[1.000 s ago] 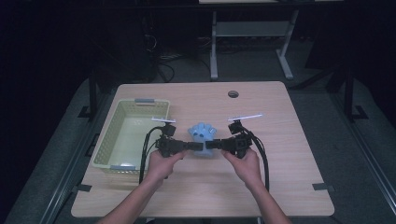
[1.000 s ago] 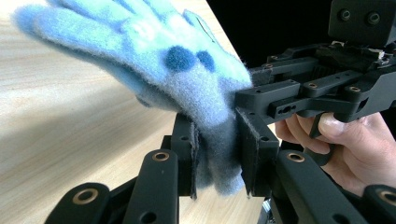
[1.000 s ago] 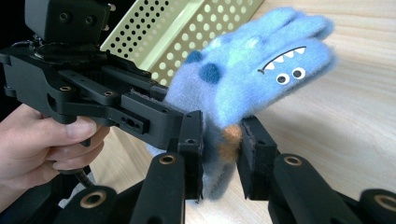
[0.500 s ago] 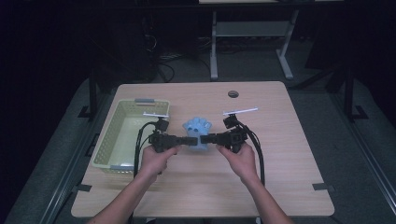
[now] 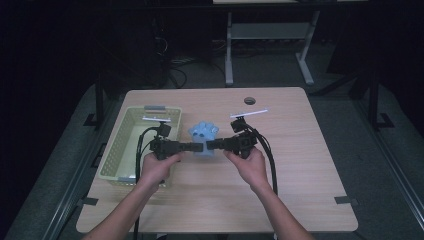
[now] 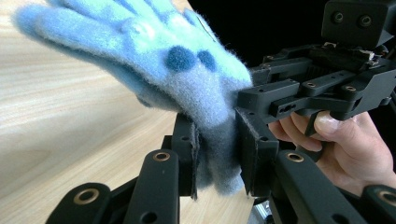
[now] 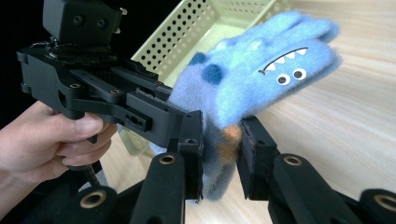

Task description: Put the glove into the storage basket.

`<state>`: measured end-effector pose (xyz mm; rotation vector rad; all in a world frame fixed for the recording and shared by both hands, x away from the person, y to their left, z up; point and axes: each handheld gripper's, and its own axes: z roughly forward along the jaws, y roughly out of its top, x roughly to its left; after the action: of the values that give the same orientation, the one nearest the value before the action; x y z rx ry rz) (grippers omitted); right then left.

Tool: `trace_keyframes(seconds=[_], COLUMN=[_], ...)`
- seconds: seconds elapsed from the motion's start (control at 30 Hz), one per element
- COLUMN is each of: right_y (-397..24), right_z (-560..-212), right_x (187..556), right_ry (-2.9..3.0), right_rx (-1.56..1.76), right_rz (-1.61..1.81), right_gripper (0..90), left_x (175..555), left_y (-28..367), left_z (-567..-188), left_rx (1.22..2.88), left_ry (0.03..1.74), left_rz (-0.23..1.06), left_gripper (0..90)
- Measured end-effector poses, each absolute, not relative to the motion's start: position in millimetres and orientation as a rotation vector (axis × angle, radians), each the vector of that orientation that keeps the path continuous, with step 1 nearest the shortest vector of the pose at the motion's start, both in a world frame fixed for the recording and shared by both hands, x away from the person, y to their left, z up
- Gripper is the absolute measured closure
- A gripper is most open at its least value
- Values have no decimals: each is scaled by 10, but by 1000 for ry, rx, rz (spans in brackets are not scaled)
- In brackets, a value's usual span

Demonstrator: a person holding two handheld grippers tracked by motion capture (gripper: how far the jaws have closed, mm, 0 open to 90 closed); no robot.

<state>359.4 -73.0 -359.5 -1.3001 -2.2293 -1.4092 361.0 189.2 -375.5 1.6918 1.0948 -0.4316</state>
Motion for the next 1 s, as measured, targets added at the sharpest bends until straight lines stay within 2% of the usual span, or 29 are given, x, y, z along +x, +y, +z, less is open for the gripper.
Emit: trace_keyframes(seconds=[1.0], right_y=[-242], right_z=[-3387], right_x=[3750], right_ry=[-2212], right_rx=[-1172], right_rz=[-1463], right_gripper=[729], left_x=[3617], left_y=[2450], left_z=[-3529], left_rx=[1664], left_ry=[1079], left_rz=[-384], left_gripper=[705])
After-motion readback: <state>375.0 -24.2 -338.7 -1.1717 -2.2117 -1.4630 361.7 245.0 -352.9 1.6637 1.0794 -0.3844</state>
